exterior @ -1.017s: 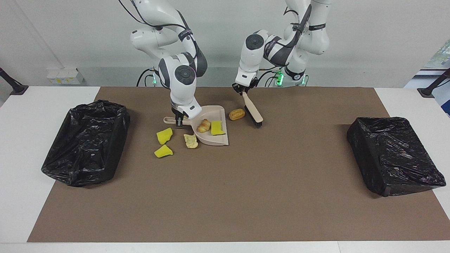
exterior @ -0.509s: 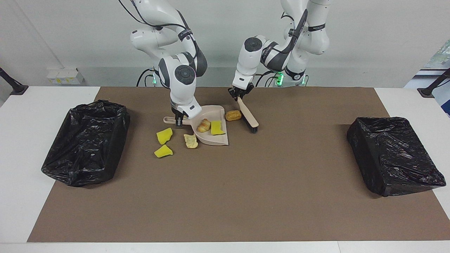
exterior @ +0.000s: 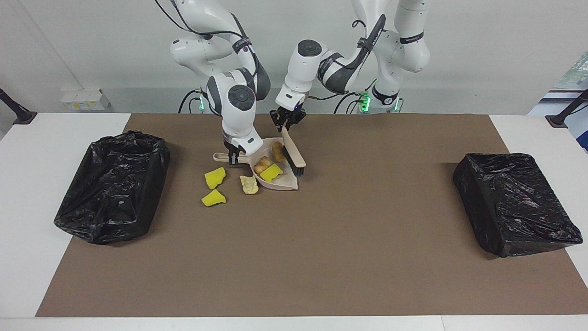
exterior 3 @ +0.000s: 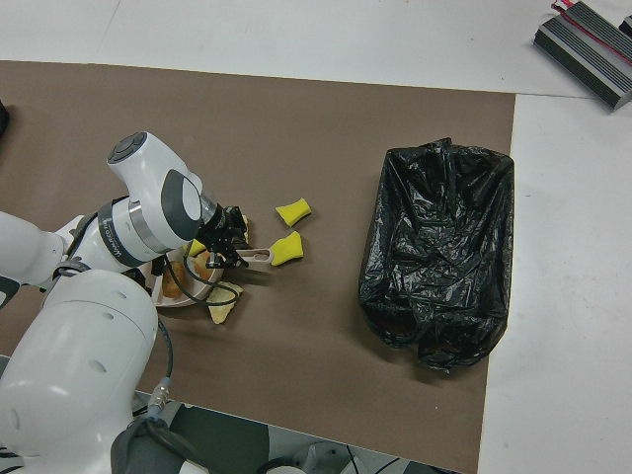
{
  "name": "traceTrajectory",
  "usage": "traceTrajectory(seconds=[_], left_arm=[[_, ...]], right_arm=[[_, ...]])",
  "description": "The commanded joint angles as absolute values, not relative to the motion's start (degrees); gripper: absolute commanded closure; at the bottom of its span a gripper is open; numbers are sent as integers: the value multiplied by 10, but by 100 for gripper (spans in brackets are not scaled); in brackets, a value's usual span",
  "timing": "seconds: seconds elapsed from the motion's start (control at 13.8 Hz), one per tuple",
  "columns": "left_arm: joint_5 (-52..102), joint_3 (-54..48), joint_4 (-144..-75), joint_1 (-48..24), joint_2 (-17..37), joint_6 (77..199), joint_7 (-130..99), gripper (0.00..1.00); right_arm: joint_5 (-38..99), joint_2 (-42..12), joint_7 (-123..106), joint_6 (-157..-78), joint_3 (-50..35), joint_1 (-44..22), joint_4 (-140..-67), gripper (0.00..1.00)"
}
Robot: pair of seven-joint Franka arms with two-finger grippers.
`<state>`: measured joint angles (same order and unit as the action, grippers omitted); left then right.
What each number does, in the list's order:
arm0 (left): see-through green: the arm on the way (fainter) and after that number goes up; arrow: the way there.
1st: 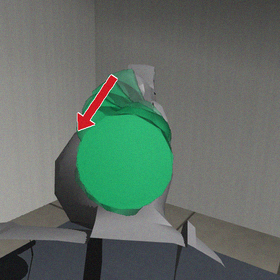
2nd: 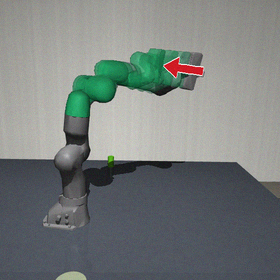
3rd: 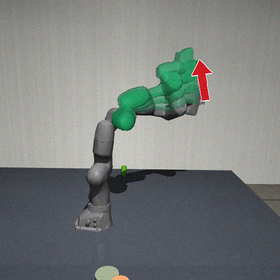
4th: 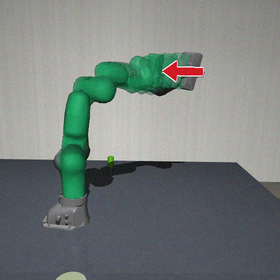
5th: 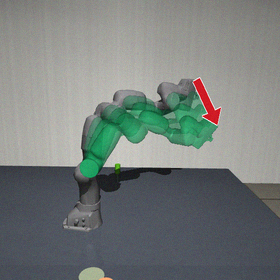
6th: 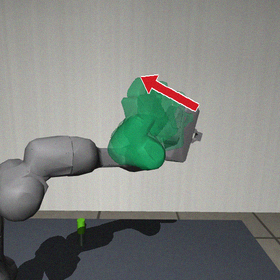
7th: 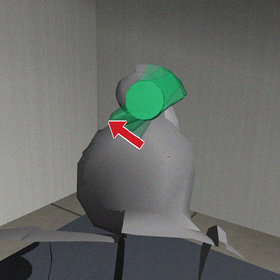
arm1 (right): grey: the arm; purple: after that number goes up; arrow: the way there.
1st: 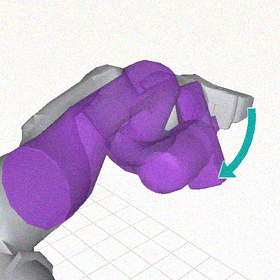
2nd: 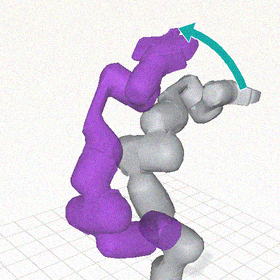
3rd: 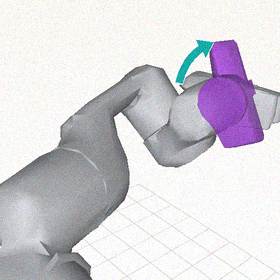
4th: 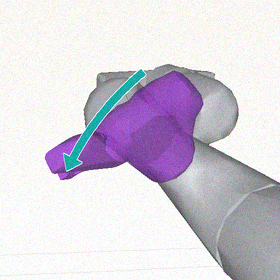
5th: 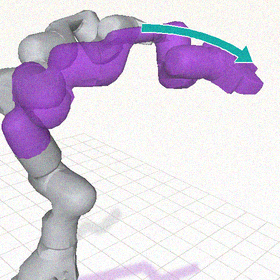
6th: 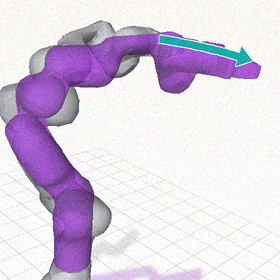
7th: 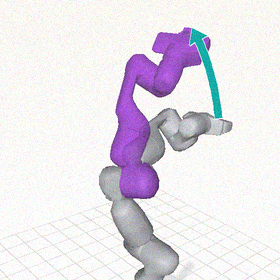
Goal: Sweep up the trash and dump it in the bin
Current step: 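Brush the trash into the dustpan with the left gripper, then carry the dustpan with the right gripper to the farther black bag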
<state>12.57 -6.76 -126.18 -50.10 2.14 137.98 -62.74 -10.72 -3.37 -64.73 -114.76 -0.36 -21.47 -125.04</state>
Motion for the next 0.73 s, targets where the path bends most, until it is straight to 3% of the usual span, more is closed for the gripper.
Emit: traceTrajectory(seconds=[0.0,0.22,0.65], left_arm=[[118,-57,-1254,-498,13,1320,-596,100],[115,-55,-1260,-479,4,1253,-566,100],[115,-57,-1279,-473,-12,1245,-525,100]], right_arm=[[-120,-20,-681,-1143,-7,-191,-1262,100],[-113,-7,-704,-1143,-8,-174,-1257,100],[-102,-2,-729,-1094,-4,-151,-1191,100]])
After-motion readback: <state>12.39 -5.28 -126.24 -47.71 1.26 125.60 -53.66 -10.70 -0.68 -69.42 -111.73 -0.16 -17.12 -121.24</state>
